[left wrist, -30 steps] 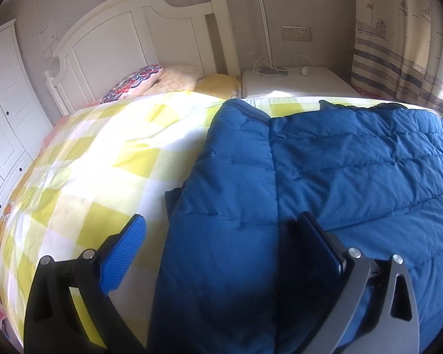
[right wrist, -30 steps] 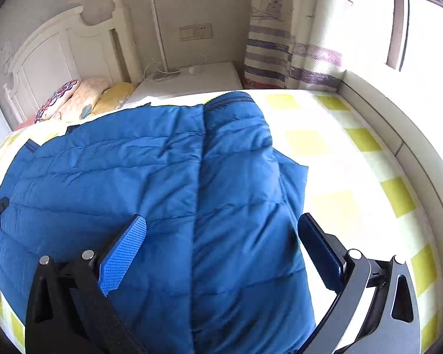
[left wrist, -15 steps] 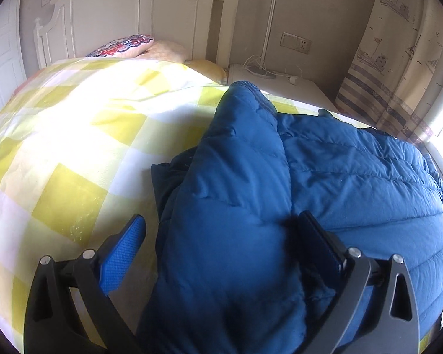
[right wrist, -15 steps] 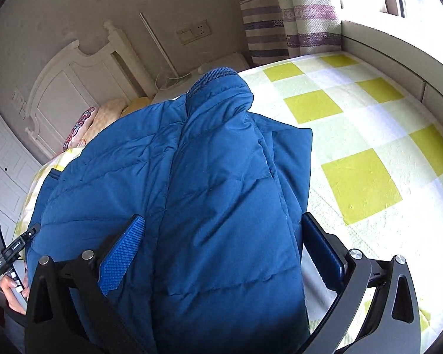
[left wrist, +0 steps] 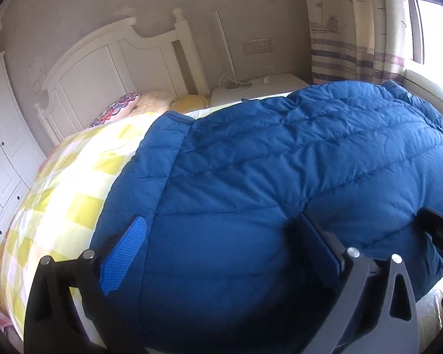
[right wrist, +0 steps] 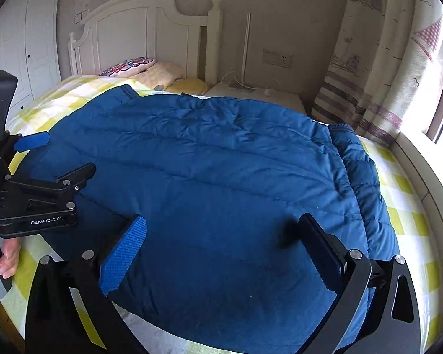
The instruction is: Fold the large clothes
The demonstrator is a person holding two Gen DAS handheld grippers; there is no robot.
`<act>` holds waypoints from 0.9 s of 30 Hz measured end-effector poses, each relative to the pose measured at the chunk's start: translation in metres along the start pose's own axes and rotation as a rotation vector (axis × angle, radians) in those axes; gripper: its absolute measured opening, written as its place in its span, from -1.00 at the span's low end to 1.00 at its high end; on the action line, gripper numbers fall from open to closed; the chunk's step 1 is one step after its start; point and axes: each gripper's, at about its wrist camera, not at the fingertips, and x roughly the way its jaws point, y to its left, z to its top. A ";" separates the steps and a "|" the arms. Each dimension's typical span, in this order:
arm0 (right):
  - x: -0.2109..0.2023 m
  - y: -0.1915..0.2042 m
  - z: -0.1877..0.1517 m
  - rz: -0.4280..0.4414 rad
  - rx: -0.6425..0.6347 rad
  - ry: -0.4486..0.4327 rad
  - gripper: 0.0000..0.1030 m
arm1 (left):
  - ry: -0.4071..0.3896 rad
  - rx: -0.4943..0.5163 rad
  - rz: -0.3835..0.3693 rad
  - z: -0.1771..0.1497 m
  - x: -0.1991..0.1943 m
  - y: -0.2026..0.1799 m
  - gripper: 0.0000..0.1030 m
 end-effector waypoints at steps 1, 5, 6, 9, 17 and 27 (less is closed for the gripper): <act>0.001 -0.005 -0.002 0.017 0.028 0.004 0.91 | 0.011 -0.018 -0.015 -0.002 0.002 0.003 0.96; -0.006 -0.038 -0.005 -0.025 0.096 0.006 0.91 | 0.039 -0.088 -0.017 -0.008 0.003 0.031 0.96; -0.009 -0.051 -0.009 -0.050 0.130 0.005 0.91 | 0.035 -0.098 0.010 -0.010 0.003 0.040 0.96; -0.014 -0.092 -0.023 -0.097 0.234 0.011 0.91 | 0.039 -0.133 0.035 -0.024 0.001 0.070 0.96; -0.007 -0.132 -0.048 -0.052 0.372 0.060 0.91 | 0.097 -0.256 -0.037 -0.044 0.006 0.111 0.96; -0.044 -0.102 -0.030 -0.063 0.345 0.017 0.91 | 0.110 -0.315 -0.055 -0.043 -0.023 0.102 0.93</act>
